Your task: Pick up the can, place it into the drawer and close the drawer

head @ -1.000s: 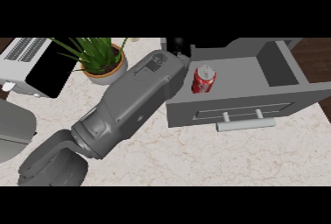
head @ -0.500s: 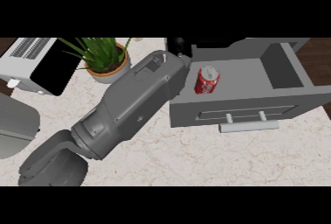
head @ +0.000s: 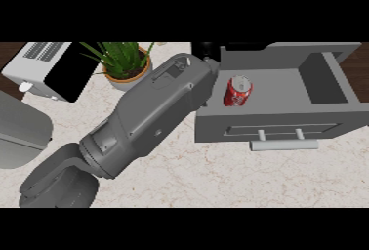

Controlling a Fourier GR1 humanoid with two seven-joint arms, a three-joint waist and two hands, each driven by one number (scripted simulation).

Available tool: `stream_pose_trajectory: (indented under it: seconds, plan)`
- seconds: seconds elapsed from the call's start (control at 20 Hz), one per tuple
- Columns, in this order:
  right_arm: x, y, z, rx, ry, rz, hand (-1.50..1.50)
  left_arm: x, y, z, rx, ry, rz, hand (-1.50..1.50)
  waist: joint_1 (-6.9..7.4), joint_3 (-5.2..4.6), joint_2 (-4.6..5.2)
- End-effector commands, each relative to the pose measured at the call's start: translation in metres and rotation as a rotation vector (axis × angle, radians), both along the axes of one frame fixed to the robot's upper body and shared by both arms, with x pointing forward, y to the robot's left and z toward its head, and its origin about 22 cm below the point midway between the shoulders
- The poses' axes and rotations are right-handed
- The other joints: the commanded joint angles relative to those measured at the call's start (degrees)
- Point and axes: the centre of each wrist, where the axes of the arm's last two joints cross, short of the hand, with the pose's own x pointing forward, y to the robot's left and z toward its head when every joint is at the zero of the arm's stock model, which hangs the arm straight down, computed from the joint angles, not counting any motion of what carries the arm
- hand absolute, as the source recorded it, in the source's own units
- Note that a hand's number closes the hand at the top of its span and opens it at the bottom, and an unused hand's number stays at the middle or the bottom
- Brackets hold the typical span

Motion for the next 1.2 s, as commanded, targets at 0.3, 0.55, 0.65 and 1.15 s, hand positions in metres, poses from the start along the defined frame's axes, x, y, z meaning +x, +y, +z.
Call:
stream_pose_trajectory:
  seconds: [0.3, 0.55, 0.65, 1.15]
  plan:
    - [0.067, 0.059, -0.02, -0.244, -0.018, -0.04, -1.5, 0.003, -0.001, 0.014, -0.009, 0.034, 0.001, -1.5, 2.36, -0.03, -0.56]
    - [0.11, 0.092, -0.033, -0.368, -0.046, -0.032, -1.5, 0.003, 0.005, -0.003, 0.001, 0.048, 0.017, -1.5, 2.83, -0.04, -0.42]
    - [0.129, 0.083, -0.03, -0.402, -0.019, -0.05, -1.5, 0.01, 0.023, 0.01, 0.004, 0.041, 0.032, -1.5, 2.81, -0.04, -0.77]
    - [0.2, 0.099, -0.065, -0.712, 0.032, -0.072, -1.5, 0.017, 0.062, 0.022, 0.035, 0.037, 0.051, -1.5, 4.24, -0.04, -0.74]
